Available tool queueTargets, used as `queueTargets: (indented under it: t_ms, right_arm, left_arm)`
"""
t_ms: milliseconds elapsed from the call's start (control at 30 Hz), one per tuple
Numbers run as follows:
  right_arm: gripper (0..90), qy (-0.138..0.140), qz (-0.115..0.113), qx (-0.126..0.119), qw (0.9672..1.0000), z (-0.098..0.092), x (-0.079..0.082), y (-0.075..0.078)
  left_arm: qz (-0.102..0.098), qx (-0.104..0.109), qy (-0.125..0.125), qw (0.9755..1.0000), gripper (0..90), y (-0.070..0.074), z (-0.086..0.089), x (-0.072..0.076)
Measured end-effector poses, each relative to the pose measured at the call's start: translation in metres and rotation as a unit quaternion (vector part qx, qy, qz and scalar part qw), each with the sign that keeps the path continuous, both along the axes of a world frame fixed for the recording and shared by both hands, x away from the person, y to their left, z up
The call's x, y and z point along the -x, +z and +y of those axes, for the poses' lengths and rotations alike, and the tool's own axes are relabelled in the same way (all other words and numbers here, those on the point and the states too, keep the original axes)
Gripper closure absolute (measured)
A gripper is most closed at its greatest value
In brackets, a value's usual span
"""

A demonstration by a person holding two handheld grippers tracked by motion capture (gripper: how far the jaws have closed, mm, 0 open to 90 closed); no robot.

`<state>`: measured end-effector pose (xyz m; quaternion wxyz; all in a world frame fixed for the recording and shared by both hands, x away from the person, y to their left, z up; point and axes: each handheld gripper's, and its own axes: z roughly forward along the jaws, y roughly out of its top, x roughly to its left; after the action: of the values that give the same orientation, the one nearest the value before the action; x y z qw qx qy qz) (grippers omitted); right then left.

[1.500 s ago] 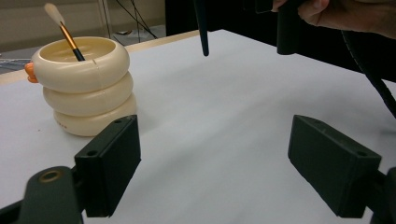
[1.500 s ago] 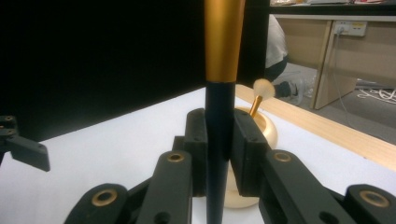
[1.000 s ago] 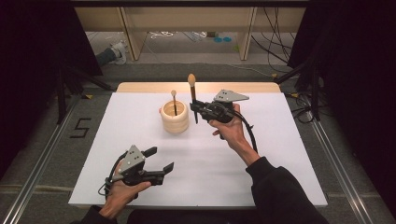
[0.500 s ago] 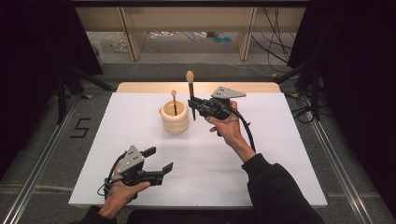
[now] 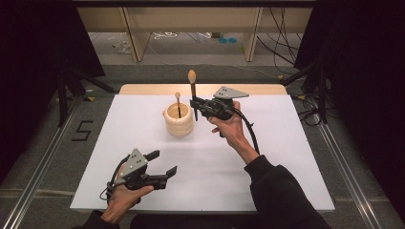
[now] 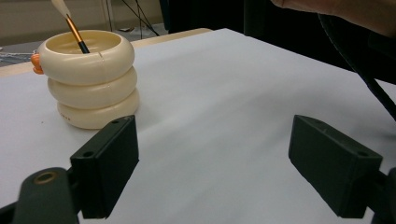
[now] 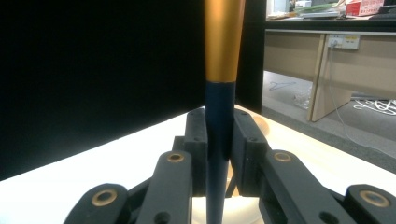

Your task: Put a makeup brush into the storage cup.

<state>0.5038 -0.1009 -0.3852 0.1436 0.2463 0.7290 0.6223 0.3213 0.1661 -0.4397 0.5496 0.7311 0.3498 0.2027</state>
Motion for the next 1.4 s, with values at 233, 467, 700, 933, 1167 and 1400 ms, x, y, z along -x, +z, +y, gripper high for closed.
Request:
queueTargets:
  t_ms: [233, 467, 700, 933, 1167, 1400]
  right_arm:
    - [78.5, -0.003, 0.005, -0.004, 1.0, -0.001, -0.004, -0.001]
    - [78.5, -0.002, 0.0, -0.004, 1.0, 0.004, -0.006, 0.003]
    - [78.4, -0.001, 0.002, -0.008, 1.0, 0.011, -0.011, 0.001]
    - [78.4, -0.012, 0.001, -0.011, 0.9999, 0.013, -0.019, -0.003]
    - [78.4, -0.014, 0.005, -0.016, 0.9998, 0.024, -0.027, -0.004]
    - [78.4, -0.02, 0.01, -0.013, 0.9997, 0.029, -0.036, -0.006]
  left_arm:
    - [0.004, 0.0, -0.002, 1.0, 15.9, 0.0, -0.001, 0.001]
    - [0.006, 0.001, 0.001, 1.0, 15.9, -0.001, -0.001, 0.0]
    - [0.007, -0.003, -0.008, 0.9999, 15.9, -0.001, -0.003, -0.001]
    - [0.009, 0.0, -0.009, 0.9999, 15.9, -0.001, -0.004, 0.0]
    - [0.014, 0.004, -0.009, 0.9999, 15.9, -0.002, -0.005, -0.001]
    - [0.012, 0.0, -0.012, 0.9999, 15.9, -0.002, -0.005, 0.0]
